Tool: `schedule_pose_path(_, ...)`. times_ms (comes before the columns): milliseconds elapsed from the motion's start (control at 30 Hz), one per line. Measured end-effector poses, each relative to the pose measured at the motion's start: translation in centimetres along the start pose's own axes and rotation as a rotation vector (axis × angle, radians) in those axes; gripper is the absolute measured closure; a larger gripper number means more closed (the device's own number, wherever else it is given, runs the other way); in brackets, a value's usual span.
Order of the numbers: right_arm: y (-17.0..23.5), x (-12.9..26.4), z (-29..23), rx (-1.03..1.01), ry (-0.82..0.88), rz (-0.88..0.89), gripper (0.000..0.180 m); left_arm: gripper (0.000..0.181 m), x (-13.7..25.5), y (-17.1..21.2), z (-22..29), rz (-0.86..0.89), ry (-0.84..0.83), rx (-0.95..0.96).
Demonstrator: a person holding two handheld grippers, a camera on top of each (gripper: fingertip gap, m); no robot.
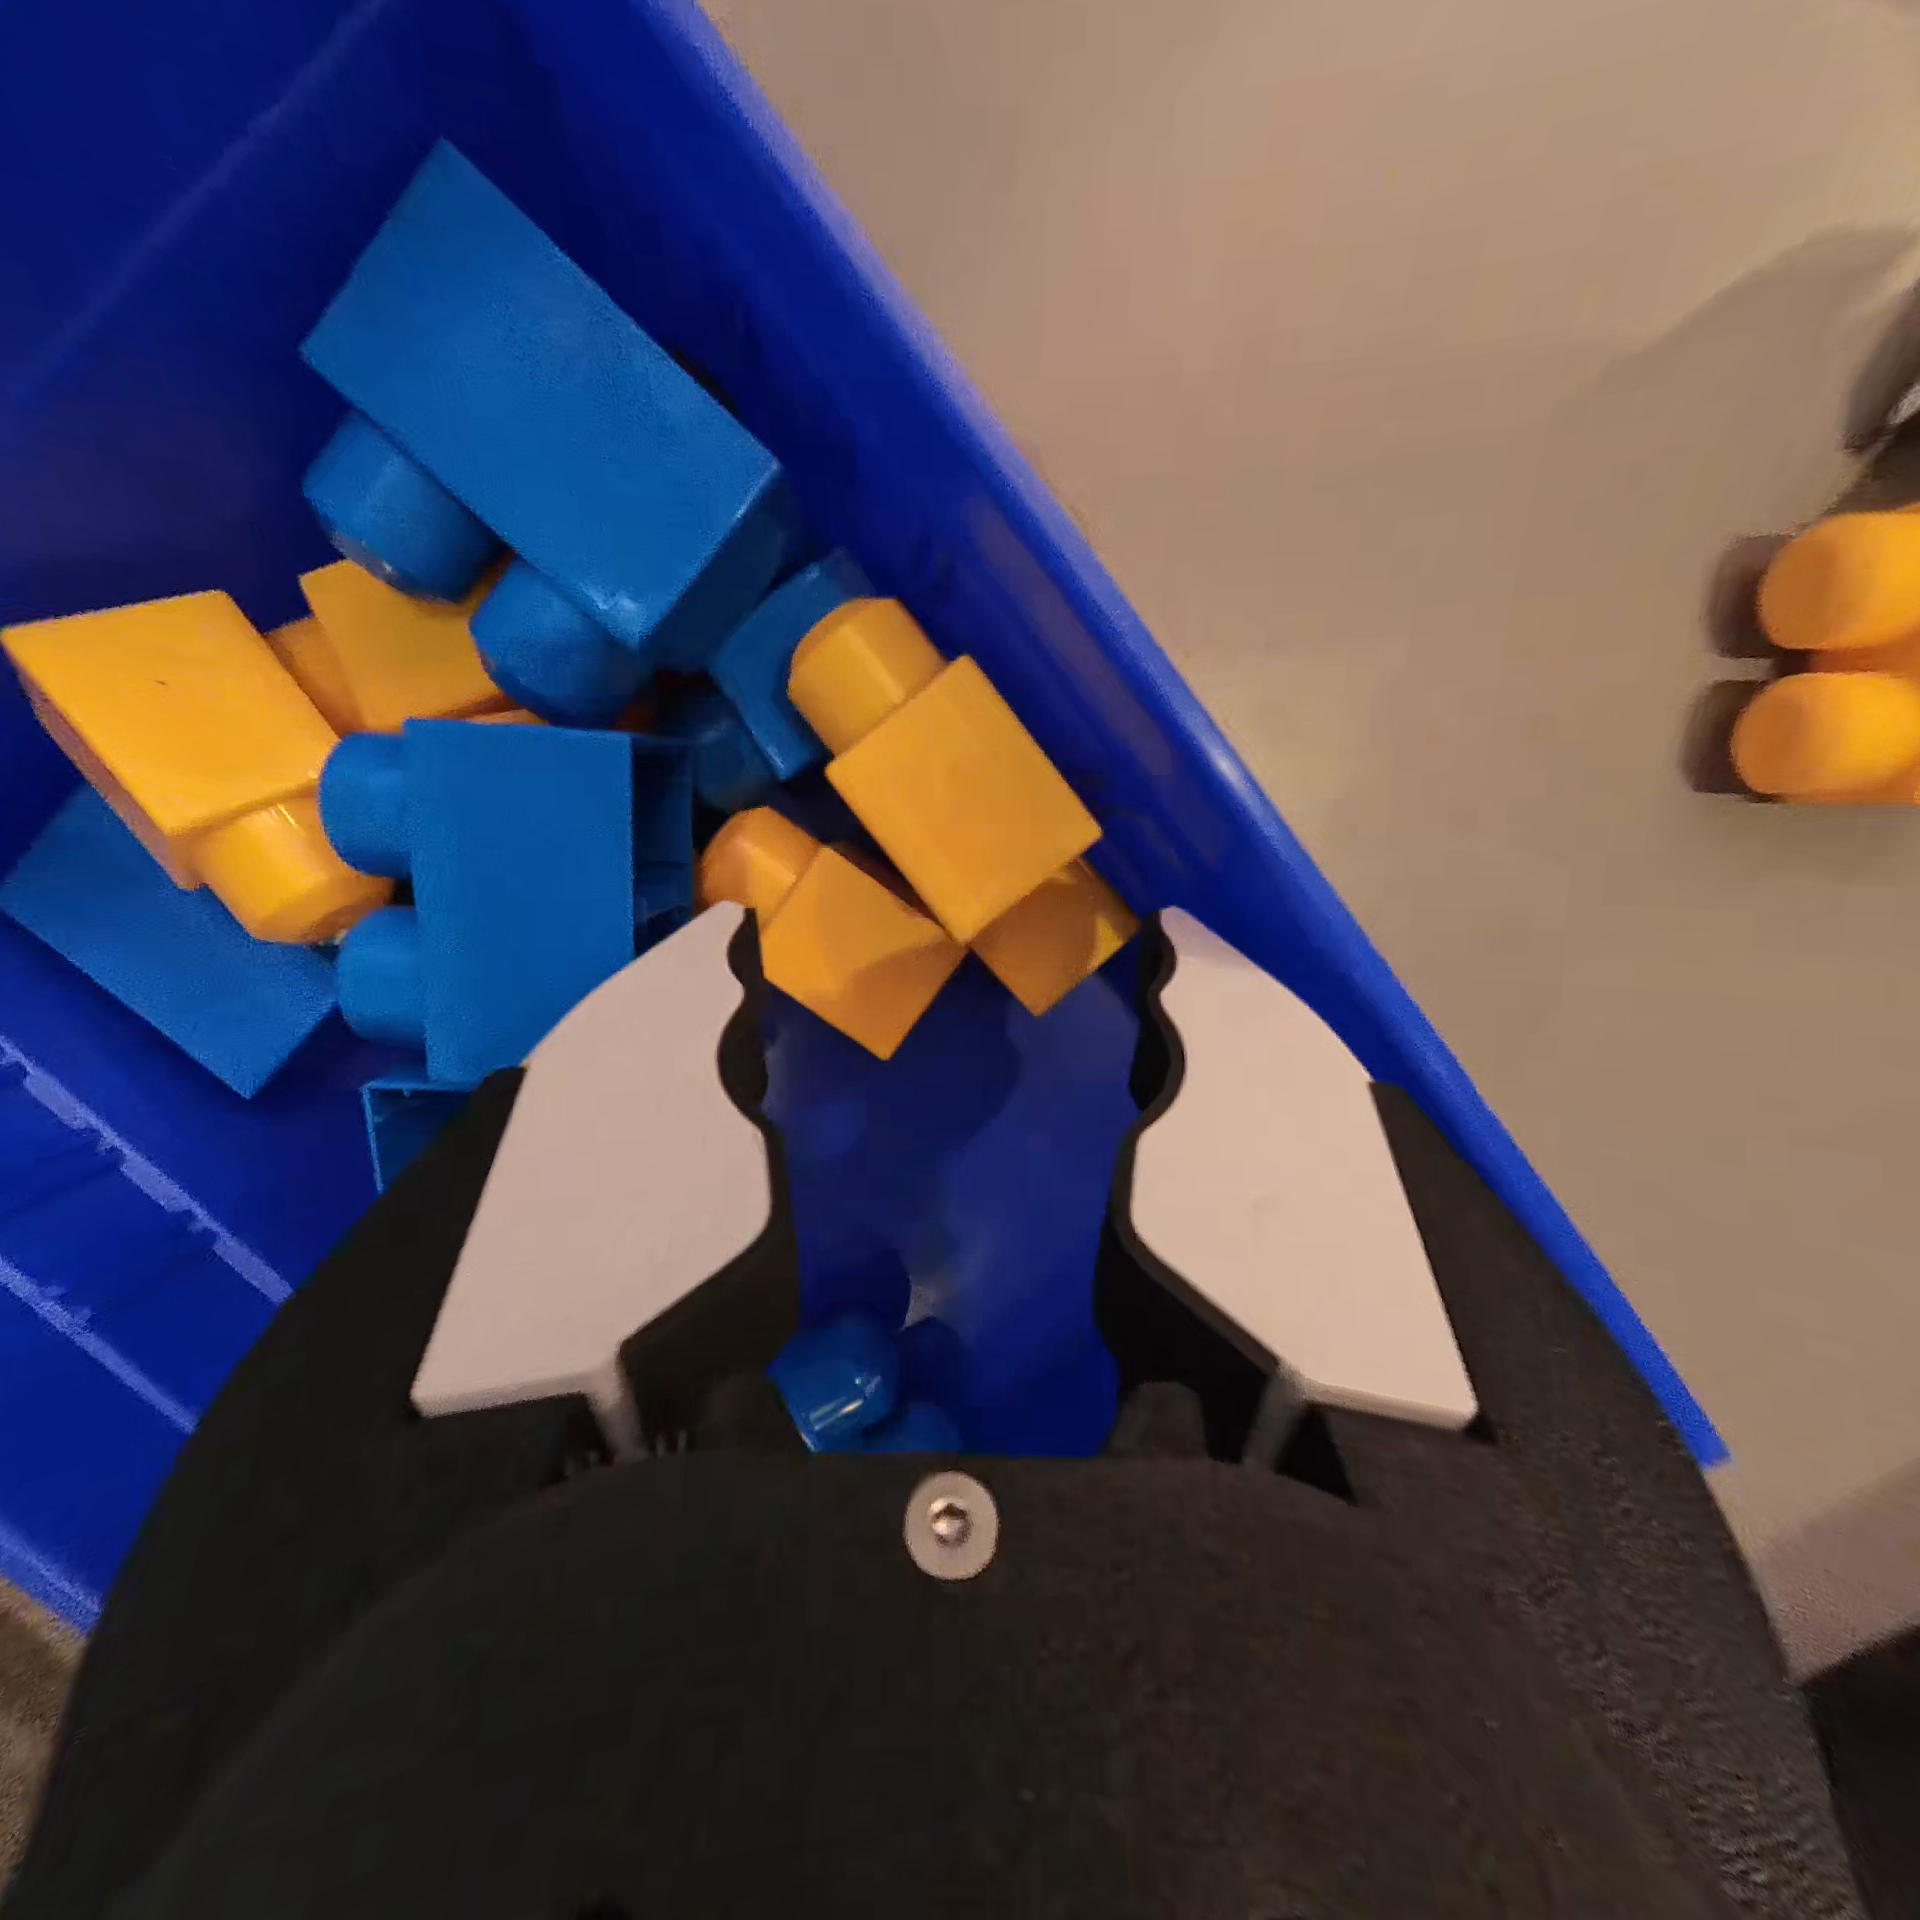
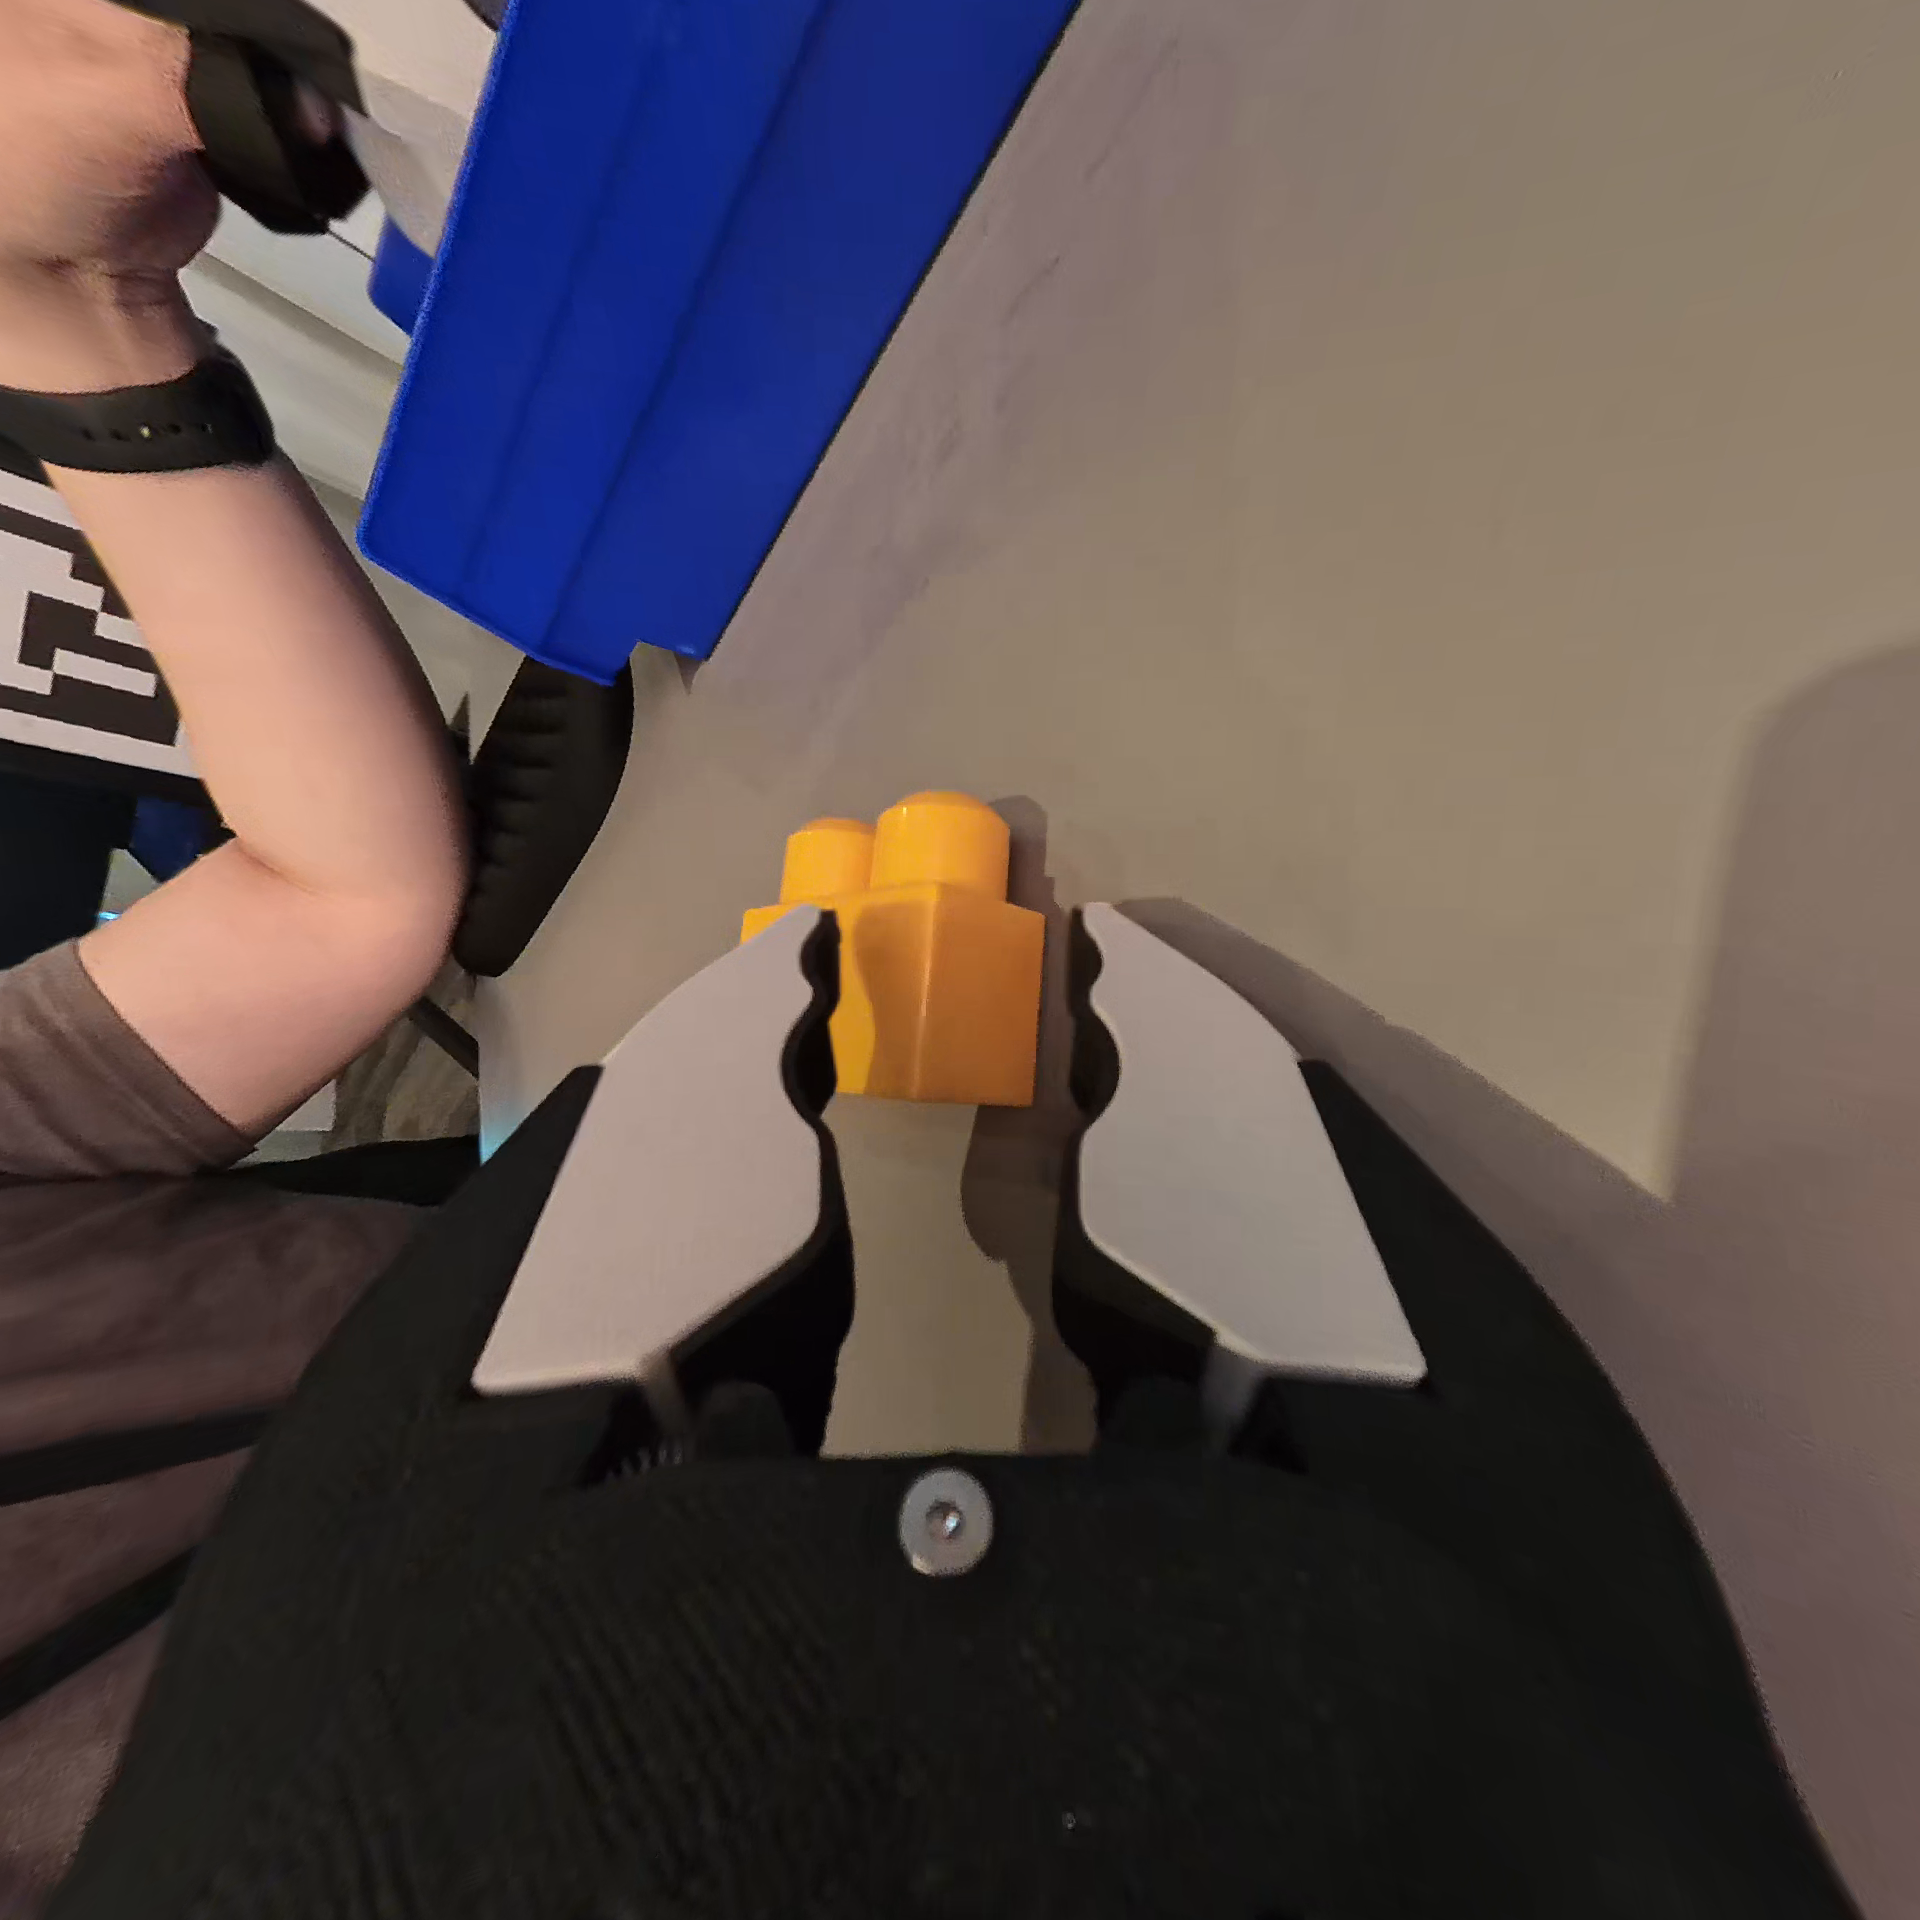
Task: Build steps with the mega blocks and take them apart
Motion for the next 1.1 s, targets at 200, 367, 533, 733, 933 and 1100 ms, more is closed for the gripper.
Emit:
schedule_pose_path(200, -1.8, 1.5, -1.3, 0.110, 0.006, 0.080, 0.130, 0.120, -1.3, -1.1, -0.4, 0.024, -0.108, -0.073)
schedule_pose_path(367, -2.3, 2.3, -1.3, 0.145, 0.033, 0.103, 0.130, 0.123, -1.5, -1.0, -0.3, 0.032, -0.061, -0.044)
schedule_pose_path(533, -2.1, 2.1, -1.4, 0.143, 0.020, 0.089, 0.130, 0.124, -1.2, 0.0, -1.5, 0.013, -0.041, 0.027)
schedule_pose_path(733, -1.7, 1.6, -1.4, 0.163, 0.041, 0.045, 0.130, 0.119, -0.3, -0.3, -1.2, 0.061, 0.039, 0.086)
schedule_pose_path(933, -1.3, 1.2, -1.4, 0.176, 0.061, 0.011, 0.130, 0.115, -1.5, -0.5, -0.8, -0.014, 0.019, 0.199)
schedule_pose_path(1100, -1.2, 1.1, -1.5, 0.187, 0.069, -0.003, 0.130, 0.118, -1.9, -0.3, -0.9, -0.052, 0.009, 0.276)
Point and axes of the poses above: each gripper's, where its closed fingertips meet, x back along the fingers, y out of its underside, z = x × y across the jaws, the point moved 3 cm from there along x, back along the fingers, and after that the axes turned 9 degrees about -y, right-handed, at the moved point
